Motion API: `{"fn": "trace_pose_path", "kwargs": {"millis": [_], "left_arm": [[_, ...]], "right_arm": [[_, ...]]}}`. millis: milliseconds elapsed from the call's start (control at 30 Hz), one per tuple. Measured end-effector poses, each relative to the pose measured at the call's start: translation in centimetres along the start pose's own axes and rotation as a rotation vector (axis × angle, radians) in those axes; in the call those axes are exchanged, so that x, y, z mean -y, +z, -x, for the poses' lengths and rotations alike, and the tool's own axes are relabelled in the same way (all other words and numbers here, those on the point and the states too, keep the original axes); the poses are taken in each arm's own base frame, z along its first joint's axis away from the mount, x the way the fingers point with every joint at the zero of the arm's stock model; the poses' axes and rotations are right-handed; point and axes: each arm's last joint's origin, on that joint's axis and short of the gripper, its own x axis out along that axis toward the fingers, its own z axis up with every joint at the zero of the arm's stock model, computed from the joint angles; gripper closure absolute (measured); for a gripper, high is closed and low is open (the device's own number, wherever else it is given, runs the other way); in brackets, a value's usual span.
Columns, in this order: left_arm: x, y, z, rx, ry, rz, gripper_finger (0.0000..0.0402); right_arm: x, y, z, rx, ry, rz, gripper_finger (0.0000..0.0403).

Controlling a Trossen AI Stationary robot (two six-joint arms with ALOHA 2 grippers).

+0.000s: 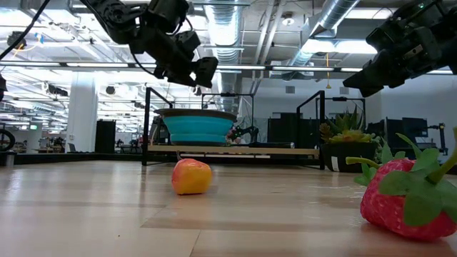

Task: Pick & Place Fruit
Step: Put the pear into the basket

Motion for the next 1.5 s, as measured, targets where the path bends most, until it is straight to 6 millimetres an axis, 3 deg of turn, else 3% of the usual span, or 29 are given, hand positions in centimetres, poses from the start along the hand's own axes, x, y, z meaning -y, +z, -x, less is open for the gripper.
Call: {"fn": "trace_pose_path", "kwargs": {"millis": [433,867,1500], "left_arm": [[2.0,0.0,1.8,0.018,-0.083,-0.014,0.0202],[5.5,-0.2,5.9,0.053,-0.245,-0.039,0.026],[9.4,-0.9,12.9,0.099,-0.489,-0.081,0.0279]], "right_arm": [[0.0,0.0,0.0,0.0,0.0,-0.002,0.0403],[0.0,0.0,0.0,0.001,0.0,-0.002,0.0403],[0.0,0.0,0.0,0.001,0.0,-0.002,0.0403]]}}
